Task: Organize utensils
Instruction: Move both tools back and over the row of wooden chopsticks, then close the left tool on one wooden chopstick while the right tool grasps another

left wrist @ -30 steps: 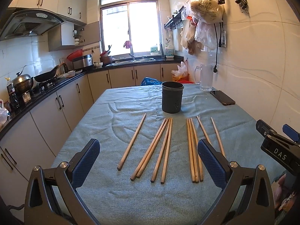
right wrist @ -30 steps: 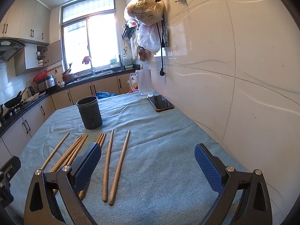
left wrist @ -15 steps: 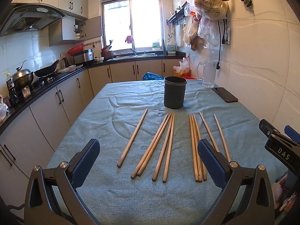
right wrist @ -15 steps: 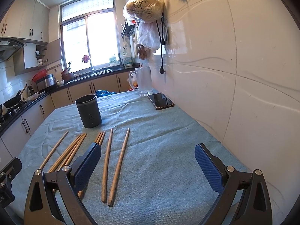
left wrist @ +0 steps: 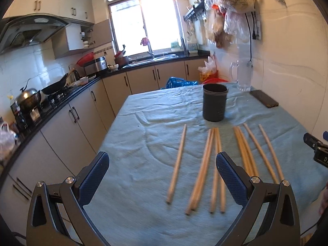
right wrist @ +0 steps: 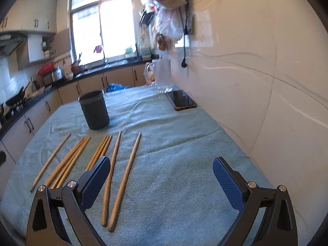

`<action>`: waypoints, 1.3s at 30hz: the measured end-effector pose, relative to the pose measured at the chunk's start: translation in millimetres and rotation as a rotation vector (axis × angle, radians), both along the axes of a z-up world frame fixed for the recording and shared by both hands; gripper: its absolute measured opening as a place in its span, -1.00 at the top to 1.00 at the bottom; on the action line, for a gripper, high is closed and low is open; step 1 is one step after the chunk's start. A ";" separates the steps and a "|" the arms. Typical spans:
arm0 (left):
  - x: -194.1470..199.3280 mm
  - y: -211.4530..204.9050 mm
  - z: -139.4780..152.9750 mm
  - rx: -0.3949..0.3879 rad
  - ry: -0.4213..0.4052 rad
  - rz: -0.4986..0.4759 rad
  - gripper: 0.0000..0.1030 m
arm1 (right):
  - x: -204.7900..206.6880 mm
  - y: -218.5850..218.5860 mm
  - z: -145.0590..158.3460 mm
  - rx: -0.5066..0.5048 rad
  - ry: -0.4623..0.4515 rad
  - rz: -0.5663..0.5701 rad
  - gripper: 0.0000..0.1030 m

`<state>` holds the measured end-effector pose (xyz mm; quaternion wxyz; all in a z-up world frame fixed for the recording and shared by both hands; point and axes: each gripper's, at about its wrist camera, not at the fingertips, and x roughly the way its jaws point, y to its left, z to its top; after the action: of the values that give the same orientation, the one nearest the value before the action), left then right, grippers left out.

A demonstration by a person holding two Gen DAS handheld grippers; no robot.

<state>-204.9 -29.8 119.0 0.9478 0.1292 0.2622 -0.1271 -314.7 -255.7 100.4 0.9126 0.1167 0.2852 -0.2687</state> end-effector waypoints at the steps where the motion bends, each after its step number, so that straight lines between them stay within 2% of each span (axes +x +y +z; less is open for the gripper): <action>1: 7.3 1.0 0.8 0.006 0.017 -0.009 -1.00 | 5.0 -2.5 -2.1 0.008 0.019 0.015 -0.97; 6: 57.0 3.9 3.7 -0.021 0.144 -0.042 -1.00 | 35.8 -13.3 -11.1 0.062 0.103 0.107 -0.97; 11: 96.9 -2.4 1.2 -0.055 0.225 -0.069 -0.94 | 63.6 -20.2 -14.8 0.119 0.158 0.182 -0.77; 14: 115.4 -11.2 -4.5 -0.037 0.256 -0.105 -0.67 | 79.3 -25.4 -18.0 0.185 0.190 0.229 -0.55; 16: 131.1 -16.8 -11.7 -0.035 0.303 -0.116 -0.45 | 92.9 -30.1 -22.4 0.232 0.223 0.263 -0.33; 17: 139.8 -18.8 -16.5 -0.042 0.334 -0.117 -0.39 | 97.7 -30.3 -23.8 0.243 0.236 0.270 -0.29; 19: 155.7 -23.4 -25.9 -0.056 0.396 -0.116 -0.15 | 110.2 -35.0 -28.0 0.260 0.267 0.281 -0.19; 22: 173.0 -29.5 -39.2 -0.052 0.455 -0.117 0.07 | 124.4 -41.0 -33.2 0.275 0.302 0.281 -0.16; 32: 218.0 -57.4 -83.1 -0.039 0.594 -0.148 0.08 | 165.8 -62.7 -59.0 0.375 0.404 0.274 -0.07; 39: 233.1 -68.5 -101.3 -0.006 0.645 -0.158 0.11 | 178.0 -66.0 -69.0 0.368 0.451 0.262 -0.01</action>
<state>28.2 -98.3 17.7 0.8037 0.0995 0.5375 -0.2352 -136.6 -321.7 31.4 0.8166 0.1797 0.5369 -0.1120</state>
